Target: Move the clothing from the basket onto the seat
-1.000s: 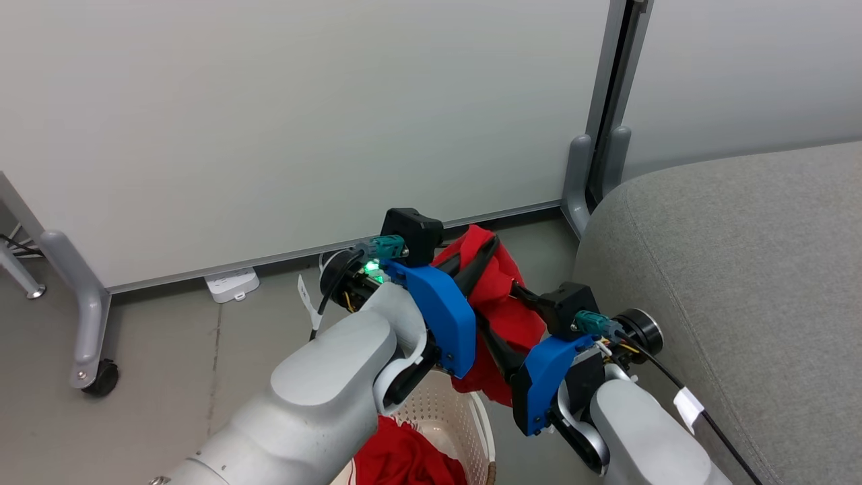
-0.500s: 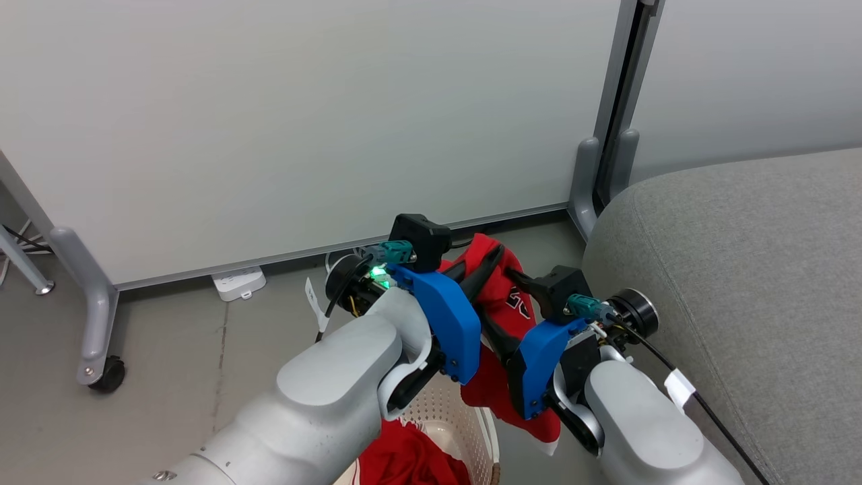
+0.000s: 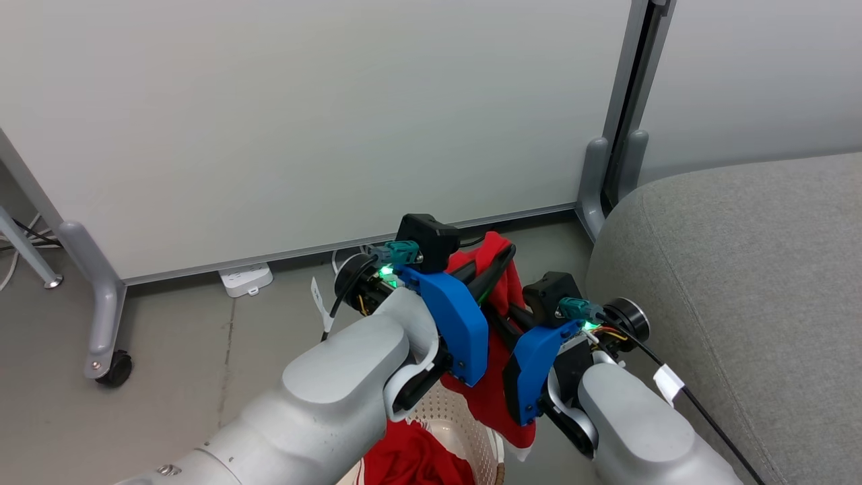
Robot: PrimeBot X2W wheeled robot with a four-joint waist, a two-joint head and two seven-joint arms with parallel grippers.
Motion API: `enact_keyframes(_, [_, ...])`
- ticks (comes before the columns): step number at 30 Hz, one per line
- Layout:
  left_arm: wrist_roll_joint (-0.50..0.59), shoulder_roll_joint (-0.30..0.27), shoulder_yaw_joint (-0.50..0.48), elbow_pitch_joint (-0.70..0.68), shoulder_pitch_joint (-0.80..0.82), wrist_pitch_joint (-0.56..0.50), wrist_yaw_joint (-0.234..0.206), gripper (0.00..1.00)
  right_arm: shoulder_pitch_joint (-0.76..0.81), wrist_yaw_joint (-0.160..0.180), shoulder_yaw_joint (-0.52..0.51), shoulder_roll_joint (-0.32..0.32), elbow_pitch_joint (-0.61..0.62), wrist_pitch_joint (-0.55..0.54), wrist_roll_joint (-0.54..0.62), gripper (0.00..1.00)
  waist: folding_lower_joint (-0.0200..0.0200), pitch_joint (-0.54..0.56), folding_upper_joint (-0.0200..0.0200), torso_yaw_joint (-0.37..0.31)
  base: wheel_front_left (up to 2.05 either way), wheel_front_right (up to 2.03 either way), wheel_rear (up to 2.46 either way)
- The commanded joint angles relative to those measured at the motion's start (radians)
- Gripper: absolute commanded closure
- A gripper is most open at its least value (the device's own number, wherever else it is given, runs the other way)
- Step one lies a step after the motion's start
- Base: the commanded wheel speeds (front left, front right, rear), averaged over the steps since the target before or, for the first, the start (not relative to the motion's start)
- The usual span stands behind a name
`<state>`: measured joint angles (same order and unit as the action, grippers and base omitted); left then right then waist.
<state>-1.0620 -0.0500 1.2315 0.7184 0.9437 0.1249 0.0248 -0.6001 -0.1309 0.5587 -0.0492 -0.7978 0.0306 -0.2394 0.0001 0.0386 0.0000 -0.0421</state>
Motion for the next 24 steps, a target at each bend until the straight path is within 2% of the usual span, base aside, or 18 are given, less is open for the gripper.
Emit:
enact_keyframes(1, [-0.004, -0.001, 0.000, -0.001, 0.024, 0.009, -0.003, 1.00, -0.020, 0.000, 0.008, -0.002, -0.009, 0.007, -0.008, 1.00, -0.0001, 0.001, 0.0000, 0.001, 0.00, 0.00, 0.00])
enact_keyframes(24, [-0.043, -0.001, 0.033, 0.028, 0.043, 0.032, -0.007, 1.00, -0.041, 0.000, 0.058, -0.002, -0.082, 0.064, -0.066, 1.00, -0.0001, 0.001, 0.0000, -0.011, 0.00, 0.00, 0.00])
